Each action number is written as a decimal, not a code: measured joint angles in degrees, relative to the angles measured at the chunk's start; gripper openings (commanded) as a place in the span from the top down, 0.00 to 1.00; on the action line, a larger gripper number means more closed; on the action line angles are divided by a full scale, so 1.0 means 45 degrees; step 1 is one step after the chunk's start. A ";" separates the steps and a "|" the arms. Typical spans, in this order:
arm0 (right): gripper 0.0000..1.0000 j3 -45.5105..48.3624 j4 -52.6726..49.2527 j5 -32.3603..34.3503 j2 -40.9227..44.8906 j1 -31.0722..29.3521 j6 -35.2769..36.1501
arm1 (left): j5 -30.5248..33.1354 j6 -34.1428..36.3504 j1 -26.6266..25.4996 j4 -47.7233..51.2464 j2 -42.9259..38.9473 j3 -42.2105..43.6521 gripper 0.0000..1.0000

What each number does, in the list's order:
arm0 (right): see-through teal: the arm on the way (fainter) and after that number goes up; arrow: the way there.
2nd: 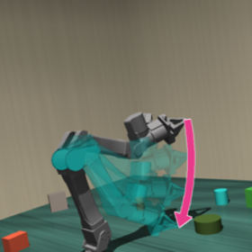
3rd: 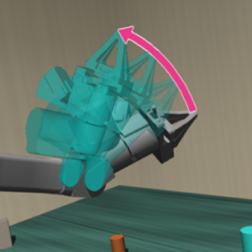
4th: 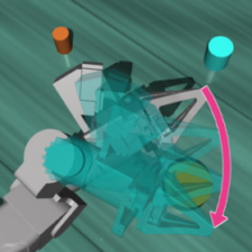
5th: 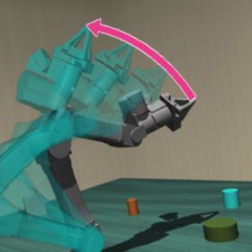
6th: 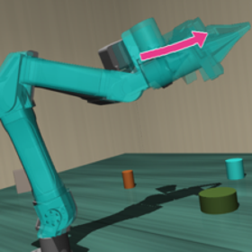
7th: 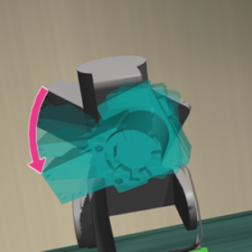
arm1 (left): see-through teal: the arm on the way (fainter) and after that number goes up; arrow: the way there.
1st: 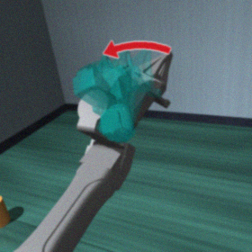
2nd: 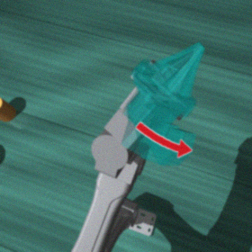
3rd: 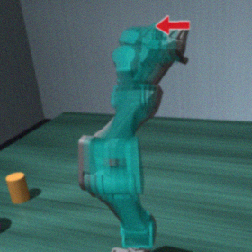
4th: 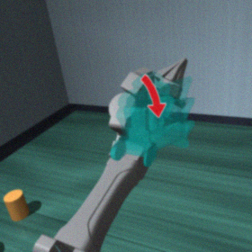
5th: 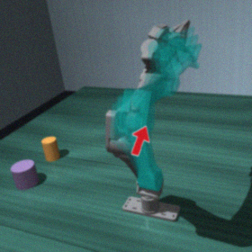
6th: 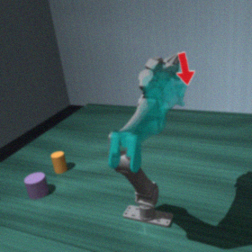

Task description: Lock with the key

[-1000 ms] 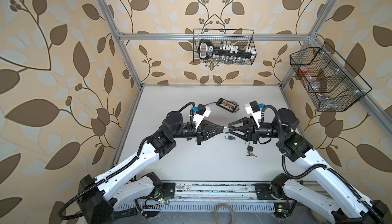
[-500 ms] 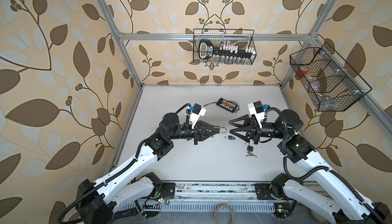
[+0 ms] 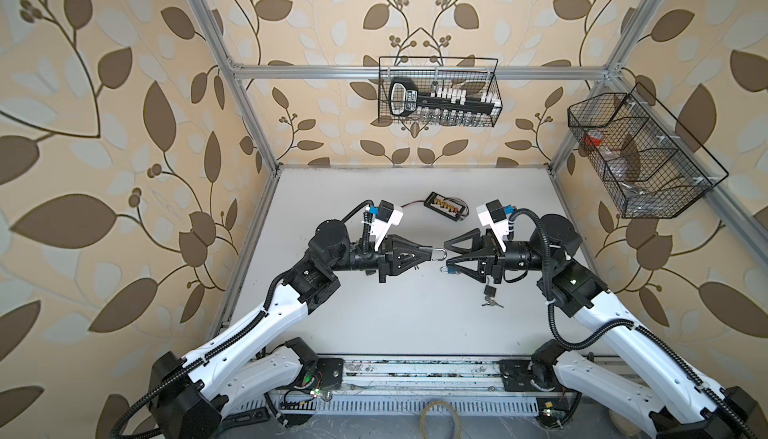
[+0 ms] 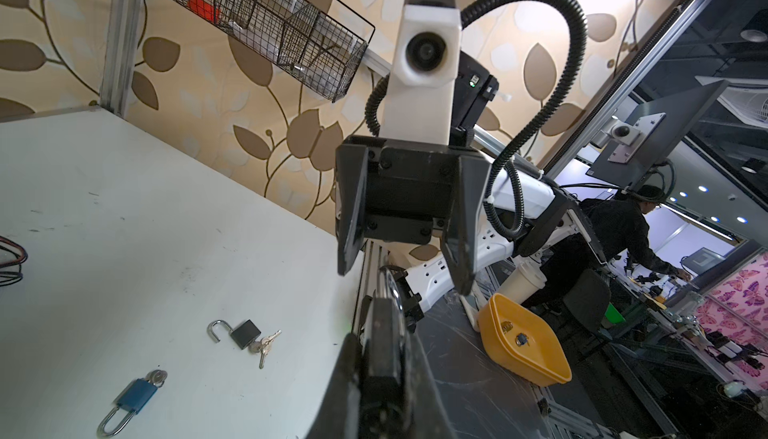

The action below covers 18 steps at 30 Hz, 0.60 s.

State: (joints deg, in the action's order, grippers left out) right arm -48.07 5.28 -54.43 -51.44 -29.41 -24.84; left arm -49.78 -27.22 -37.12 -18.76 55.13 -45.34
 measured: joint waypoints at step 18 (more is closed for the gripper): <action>0.67 0.0175 0.1651 -0.1141 -0.0403 -0.0024 -0.1438 | -0.0267 -0.0024 -0.0005 -0.0180 -0.0049 -0.0102 1.00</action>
State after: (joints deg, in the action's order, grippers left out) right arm -47.29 12.71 -59.57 -53.25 -29.52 -31.31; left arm -50.98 -27.33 -37.15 -19.57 54.92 -45.80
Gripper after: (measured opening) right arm 0.332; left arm 0.126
